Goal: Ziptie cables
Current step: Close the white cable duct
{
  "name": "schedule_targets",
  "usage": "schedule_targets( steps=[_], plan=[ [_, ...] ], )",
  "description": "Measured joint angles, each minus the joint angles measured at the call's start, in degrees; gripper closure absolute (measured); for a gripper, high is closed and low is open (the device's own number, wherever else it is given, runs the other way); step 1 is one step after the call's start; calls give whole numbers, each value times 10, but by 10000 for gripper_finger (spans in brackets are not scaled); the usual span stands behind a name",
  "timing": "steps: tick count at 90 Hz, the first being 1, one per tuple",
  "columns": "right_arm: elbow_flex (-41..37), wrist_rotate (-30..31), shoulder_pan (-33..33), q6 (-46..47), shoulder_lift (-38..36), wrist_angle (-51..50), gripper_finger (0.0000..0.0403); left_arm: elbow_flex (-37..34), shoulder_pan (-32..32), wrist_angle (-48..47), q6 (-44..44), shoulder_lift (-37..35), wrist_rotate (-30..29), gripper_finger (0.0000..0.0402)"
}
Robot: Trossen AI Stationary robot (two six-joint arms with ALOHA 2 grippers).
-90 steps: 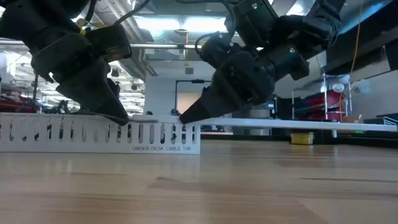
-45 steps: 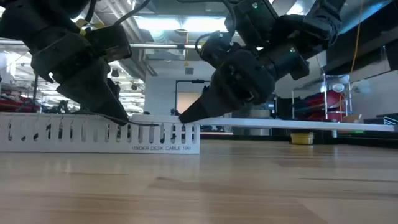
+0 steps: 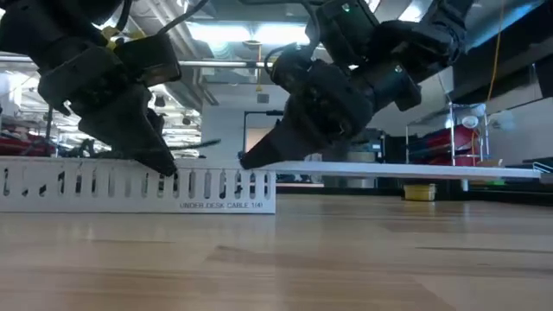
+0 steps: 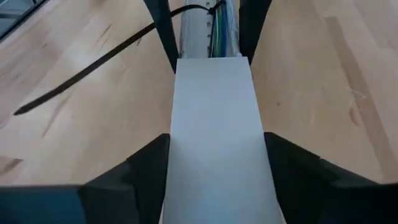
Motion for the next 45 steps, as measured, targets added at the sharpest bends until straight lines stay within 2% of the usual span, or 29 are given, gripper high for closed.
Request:
schedule_targets(
  steps=[45],
  plan=[
    [76, -8, 0, -2, 44, -54, 190, -1, -1, -13, 1, 0, 3, 166]
  ],
)
